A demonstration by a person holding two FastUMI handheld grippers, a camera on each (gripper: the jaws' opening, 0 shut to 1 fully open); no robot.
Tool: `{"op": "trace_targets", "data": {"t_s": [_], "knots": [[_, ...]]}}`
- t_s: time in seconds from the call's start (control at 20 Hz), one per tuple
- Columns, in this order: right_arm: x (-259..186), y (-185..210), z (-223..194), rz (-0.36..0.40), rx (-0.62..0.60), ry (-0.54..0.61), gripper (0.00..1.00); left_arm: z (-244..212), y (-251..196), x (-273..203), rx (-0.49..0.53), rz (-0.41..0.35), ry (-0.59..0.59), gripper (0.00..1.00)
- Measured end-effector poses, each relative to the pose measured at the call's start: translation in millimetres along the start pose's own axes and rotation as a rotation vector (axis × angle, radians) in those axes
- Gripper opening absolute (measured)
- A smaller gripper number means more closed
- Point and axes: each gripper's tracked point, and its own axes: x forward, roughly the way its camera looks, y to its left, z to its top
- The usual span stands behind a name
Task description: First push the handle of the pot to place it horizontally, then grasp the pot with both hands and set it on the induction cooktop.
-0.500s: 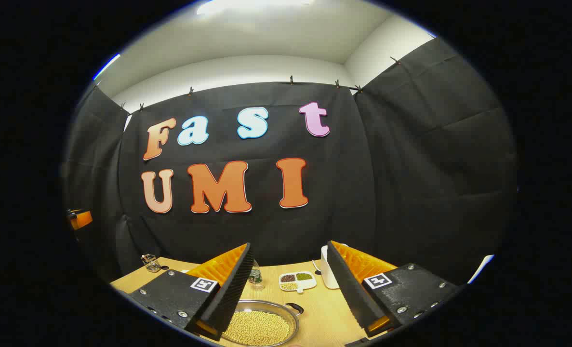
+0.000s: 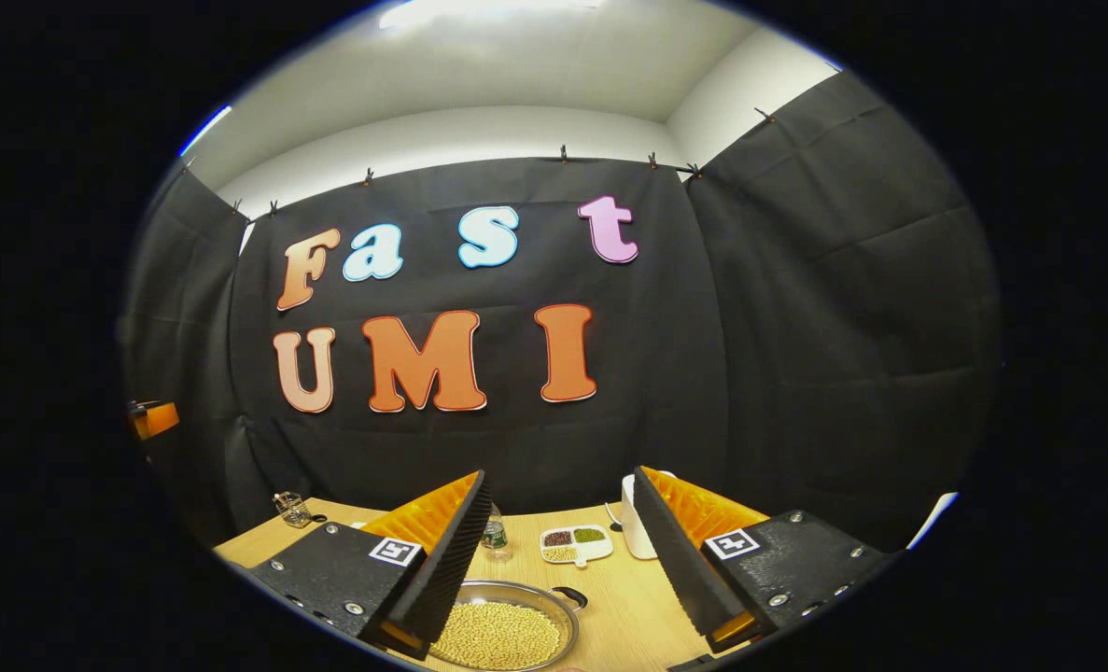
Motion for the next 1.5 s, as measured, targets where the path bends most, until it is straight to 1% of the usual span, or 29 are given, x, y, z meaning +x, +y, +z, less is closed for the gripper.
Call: {"op": "trace_targets", "data": {"t_s": [0.3,0.6,0.75,0.8,0.85,0.9,0.95,1.0,1.05,1.1,1.2,1.35,1.5], "knots": [[2,-3,-1,-0.005,0.008,0.004,0.95,7,-1,0,0.025,0.001,-0.013,0.96],[1,-3,-9,-0.005,-0.005,0.021,0.93,2,4,0,0.015,0.011,-0.002,0.97],[1,-2,-17,-0.007,-0.021,0.034,0.76,2,7,-2,0.013,0.017,-0.004,0.97],[0,-2,-22,-0.006,-0.028,0.042,0.62,1,7,-3,0.011,0.017,-0.003,0.97],[0,0,-28,-0.001,-0.033,0.055,0.54,0,8,-4,0.009,0.019,-0.001,0.97],[0,3,-35,0.010,-0.037,0.068,0.32,-2,10,-4,0.009,0.025,0.002,0.96],[-2,6,-43,0.022,-0.038,0.084,0.30,-2,12,-4,0.009,0.028,0.004,0.97],[-2,8,-50,0.031,-0.039,0.097,0.19,-3,13,-5,0.009,0.030,0.005,0.97],[-3,8,-57,0.032,-0.039,0.110,0.16,-4,15,-5,0.007,0.035,0.007,0.97],[-3,8,-65,0.033,-0.038,0.122,0.07,-5,18,-7,0.008,0.039,0.007,0.97],[-8,13,-84,0.051,-0.034,0.156,0.00,-6,22,-8,0.009,0.050,0.004,0.97],[-16,28,-114,0.086,-0.051,0.209,0.00,-9,27,-10,0.006,0.058,0.008,0.97],[-27,47,-142,0.142,-0.075,0.263,0.00,-12,34,-12,0.013,0.069,0.012,0.97]]}}
